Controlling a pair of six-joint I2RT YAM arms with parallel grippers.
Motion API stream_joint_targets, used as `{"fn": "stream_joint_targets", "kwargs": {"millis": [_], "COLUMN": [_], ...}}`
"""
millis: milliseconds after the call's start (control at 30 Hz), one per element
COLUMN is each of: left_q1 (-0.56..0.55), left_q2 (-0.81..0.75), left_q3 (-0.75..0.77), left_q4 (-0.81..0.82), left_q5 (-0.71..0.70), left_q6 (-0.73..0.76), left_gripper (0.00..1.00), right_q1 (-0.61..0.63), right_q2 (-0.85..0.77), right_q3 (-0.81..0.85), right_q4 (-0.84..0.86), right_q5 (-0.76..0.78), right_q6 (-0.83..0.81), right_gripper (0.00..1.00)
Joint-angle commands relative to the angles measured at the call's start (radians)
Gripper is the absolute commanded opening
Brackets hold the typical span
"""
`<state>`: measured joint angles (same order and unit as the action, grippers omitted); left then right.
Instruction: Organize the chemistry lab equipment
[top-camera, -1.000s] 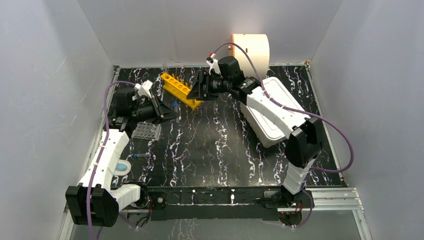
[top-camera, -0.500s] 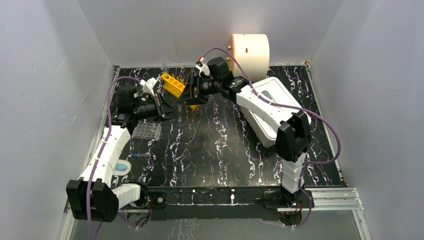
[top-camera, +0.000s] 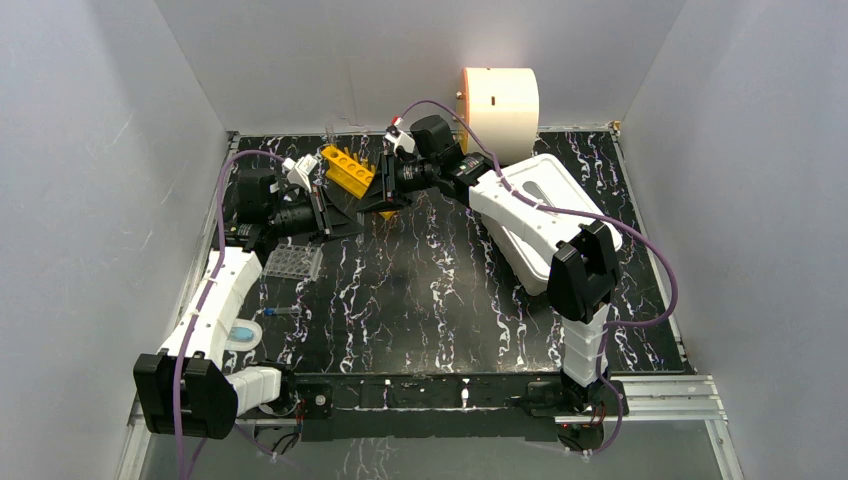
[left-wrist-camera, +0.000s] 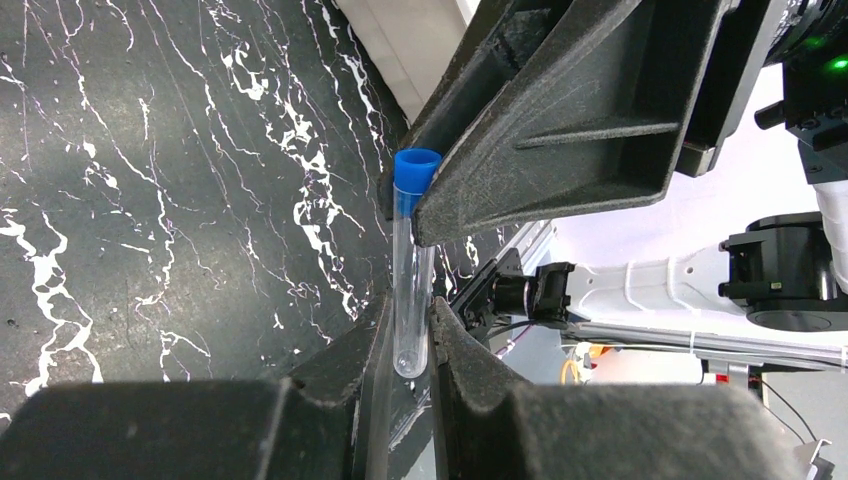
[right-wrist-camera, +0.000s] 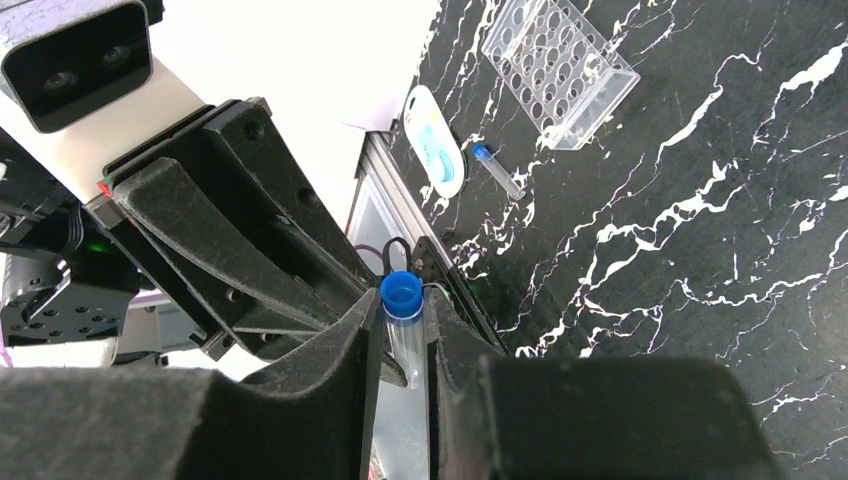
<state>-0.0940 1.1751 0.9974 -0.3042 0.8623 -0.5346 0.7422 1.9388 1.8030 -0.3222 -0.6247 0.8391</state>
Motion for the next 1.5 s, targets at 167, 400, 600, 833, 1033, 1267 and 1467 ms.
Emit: {"fn": "stream_joint_targets", "kwargs": {"millis": [167,400,600,833,1033,1267,1467], "left_q1": [-0.003,-0.003,0.002,0.161,0.293,0.429,0.488], "left_q2": [0.001,0.008,0.025,0.07,0.21,0.368,0.527], "left_q3": [0.059,0.053,0.096,0.078,0.071,0.091,0.154], "left_q4": [-0.038,-0.071,-0.148,-0.239,-0.263,-0.231,-0.199], "left_q5": [0.039,-0.05,-0.223,-0.619,-0.845,-0.919,-0.862], "left_q6": [0.041,0.076,0.108,0.075,0.022,-0.055,-0.057], "left_gripper": [0.16,0.58,0.85,0.86,0.86,0.86,0.85], "right_q1": [0.006,0.0,-0.018,-0.021,-0.021,-0.019,0.016], "right_q2": [0.0,-0.056,-0.092,-0.153,-0.178,-0.178,-0.169], "right_q3": [0.035,-0.004,-0.021,-0.089,-0.135,-0.14,-0.132], "right_q4": [0.011,0.037,-0.033,-0.034,-0.017,-0.012,-0.001], "right_q5": [-0.04,0.089,0.25,0.376,0.391,0.401,0.532], "right_q6": [-0.004,-0.07,-0.192,-0.331,-0.344,-0.36,-0.437], "right_gripper": [0.19,0.19,0.19,0.21,0.22,0.22,0.22]}}
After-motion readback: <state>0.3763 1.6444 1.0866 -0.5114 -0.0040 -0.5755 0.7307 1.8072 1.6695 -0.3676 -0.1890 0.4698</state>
